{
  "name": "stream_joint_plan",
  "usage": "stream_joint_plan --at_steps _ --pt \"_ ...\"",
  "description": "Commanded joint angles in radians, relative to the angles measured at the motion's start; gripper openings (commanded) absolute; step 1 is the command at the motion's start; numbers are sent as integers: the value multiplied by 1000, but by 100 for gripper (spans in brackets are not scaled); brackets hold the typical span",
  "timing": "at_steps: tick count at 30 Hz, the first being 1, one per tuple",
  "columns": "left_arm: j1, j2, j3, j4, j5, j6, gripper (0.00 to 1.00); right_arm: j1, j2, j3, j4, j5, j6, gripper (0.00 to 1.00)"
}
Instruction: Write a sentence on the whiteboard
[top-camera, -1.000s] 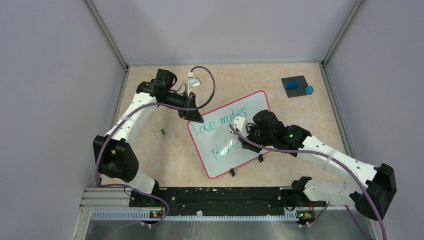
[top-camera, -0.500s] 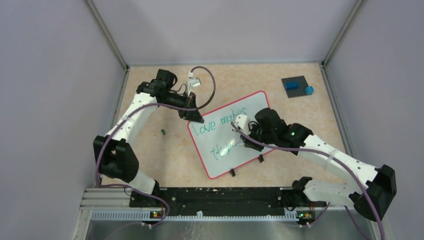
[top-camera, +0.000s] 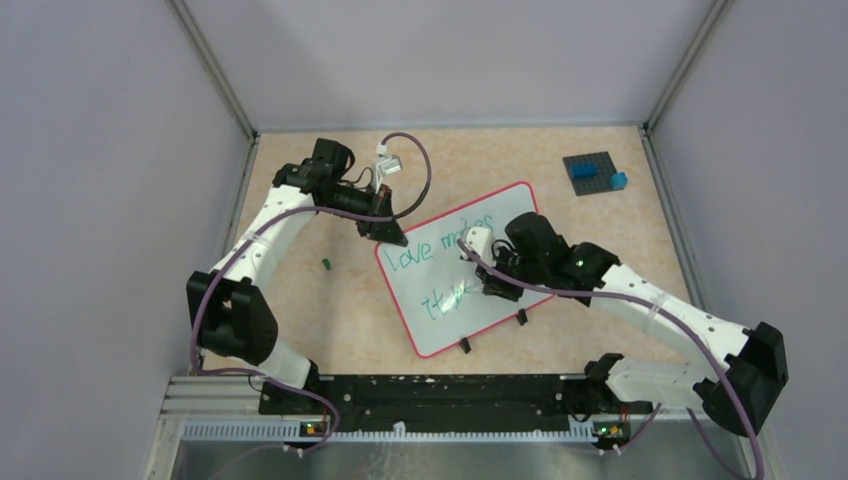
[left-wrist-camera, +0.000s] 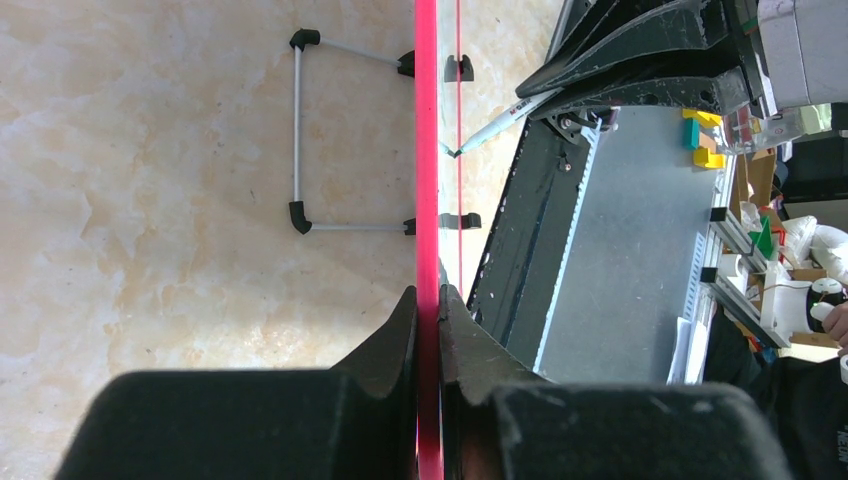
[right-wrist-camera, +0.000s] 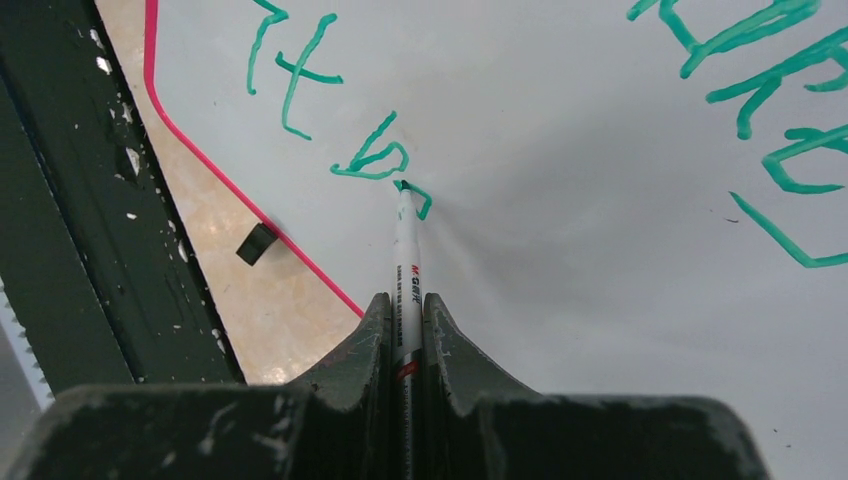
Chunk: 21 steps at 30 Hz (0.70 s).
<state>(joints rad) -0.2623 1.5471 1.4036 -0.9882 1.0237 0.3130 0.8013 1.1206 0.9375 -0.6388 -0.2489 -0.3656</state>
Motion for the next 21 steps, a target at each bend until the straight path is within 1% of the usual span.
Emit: stream_joint_plan --at_steps 1,13,21 --pt "-3 -6 4 5 -5 18 0 12 15 18 55 1 4 0" --pt "-3 -6 0 7 -6 19 0 19 -25 -61 33 34 -12 0" --pt "-3 -5 -2 7 -7 18 0 11 -53 -46 -2 66 -25 0"
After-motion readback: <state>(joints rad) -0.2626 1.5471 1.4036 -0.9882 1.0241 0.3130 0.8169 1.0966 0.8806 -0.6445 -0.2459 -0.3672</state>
